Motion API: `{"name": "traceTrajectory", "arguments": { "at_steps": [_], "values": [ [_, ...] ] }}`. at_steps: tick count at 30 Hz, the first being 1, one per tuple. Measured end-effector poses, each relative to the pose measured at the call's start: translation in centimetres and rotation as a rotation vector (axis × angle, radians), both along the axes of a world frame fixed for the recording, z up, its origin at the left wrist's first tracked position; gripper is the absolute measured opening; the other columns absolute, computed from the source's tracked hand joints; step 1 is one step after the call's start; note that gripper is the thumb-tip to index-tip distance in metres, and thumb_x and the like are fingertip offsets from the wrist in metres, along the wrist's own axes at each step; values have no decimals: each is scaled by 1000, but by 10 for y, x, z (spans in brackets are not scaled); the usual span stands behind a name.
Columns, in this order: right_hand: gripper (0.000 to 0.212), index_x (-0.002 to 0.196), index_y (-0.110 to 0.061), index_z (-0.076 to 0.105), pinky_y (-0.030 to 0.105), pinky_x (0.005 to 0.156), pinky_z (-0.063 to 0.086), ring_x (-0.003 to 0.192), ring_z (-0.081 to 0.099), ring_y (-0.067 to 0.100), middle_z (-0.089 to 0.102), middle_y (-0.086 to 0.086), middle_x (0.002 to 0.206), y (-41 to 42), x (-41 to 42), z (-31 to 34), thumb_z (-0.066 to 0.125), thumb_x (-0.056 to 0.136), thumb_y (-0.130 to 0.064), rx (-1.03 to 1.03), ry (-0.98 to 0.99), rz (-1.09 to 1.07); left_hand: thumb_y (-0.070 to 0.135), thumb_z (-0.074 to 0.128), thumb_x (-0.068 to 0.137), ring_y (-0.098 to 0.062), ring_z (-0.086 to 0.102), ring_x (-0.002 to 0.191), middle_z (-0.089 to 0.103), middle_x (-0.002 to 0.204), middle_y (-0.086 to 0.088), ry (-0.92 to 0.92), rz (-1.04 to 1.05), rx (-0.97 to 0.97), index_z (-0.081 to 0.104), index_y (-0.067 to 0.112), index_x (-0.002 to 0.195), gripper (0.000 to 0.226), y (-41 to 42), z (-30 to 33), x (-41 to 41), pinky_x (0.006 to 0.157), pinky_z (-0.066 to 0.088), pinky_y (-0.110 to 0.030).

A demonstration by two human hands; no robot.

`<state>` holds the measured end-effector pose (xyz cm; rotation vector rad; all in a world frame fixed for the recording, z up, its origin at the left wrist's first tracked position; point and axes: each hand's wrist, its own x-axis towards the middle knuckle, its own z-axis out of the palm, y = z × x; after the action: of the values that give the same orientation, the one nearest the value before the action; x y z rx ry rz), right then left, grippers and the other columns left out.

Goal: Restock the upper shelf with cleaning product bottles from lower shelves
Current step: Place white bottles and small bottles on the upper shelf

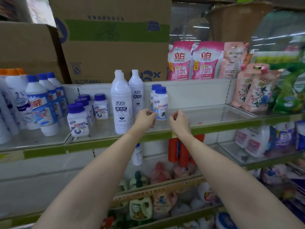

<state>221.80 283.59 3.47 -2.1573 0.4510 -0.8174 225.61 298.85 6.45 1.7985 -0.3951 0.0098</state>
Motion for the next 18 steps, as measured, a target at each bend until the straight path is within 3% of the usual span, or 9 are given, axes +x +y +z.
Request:
{"name": "traceTrajectory", "arguments": {
  "at_steps": [4,9,13,18],
  "values": [
    [10,92,-6,61,37,78,42,91,61,32,66,12,89,31,-33,-24,62,89,-16,-58,-3,-12,14,59,99,-23,58,51,64,70,-15,122,-106,-15,58,4,88,16,32,-30,-25,48,51,-27],
    [9,92,-9,62,35,78,45,93,63,29,68,8,91,67,-61,-75,61,89,-18,-7,207,90,7,56,95,-19,59,56,67,74,-15,146,-25,200,64,4,84,14,91,-96,-35,45,44,-19],
    [8,95,-14,59,30,74,45,89,62,23,64,2,93,93,-77,-118,59,95,-22,38,406,204,15,56,97,-23,61,78,69,91,-12,251,42,311,61,9,100,9,133,-152,-39,72,50,-32],
    [3,94,-21,62,26,70,45,87,63,15,67,-2,94,109,-80,-159,62,94,-18,204,418,227,18,60,96,-25,61,95,66,100,-8,270,125,320,63,12,104,10,151,-182,-37,84,49,-34]
  ]
}}
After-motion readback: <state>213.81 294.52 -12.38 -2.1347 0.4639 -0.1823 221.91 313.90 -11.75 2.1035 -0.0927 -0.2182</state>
